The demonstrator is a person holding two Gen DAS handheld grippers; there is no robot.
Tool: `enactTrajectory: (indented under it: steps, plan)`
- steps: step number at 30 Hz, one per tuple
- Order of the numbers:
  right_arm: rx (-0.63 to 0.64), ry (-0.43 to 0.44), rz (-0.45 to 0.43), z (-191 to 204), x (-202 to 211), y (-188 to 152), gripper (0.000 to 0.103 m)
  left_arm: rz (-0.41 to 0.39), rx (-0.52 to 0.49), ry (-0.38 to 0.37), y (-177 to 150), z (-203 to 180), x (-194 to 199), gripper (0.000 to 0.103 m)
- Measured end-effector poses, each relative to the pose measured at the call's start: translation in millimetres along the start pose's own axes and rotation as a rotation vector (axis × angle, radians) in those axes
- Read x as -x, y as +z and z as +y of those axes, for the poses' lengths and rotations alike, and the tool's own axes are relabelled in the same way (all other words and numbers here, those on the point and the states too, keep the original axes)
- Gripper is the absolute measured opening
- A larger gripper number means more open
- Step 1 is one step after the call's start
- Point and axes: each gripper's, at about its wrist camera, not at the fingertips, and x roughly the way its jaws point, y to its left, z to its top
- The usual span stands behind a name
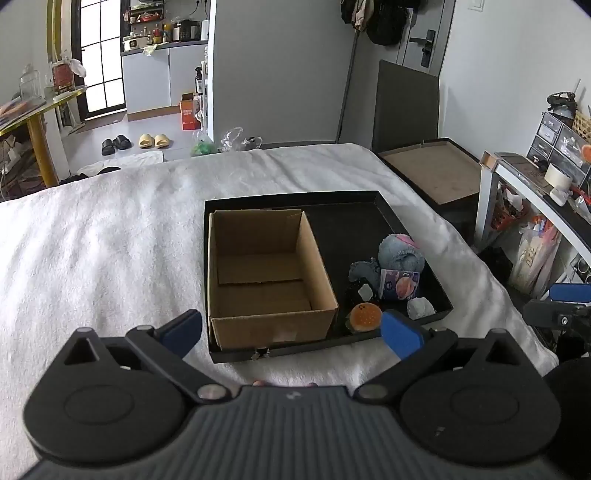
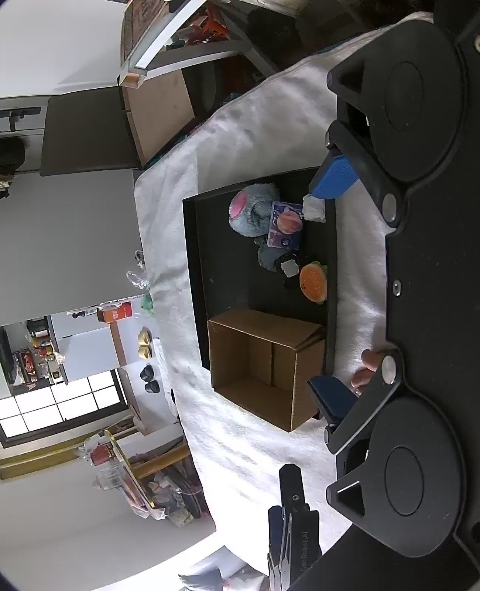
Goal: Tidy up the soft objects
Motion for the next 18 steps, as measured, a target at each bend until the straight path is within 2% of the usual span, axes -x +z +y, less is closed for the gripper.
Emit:
enactTrajectory:
  steps: [18]
  plan:
    - [-0.004,-0.010,0.010,-0.1,-0.9,0.0,0.103,0.009,-0.003,-0.017,-0.1,-1.5,-2.1,0.102]
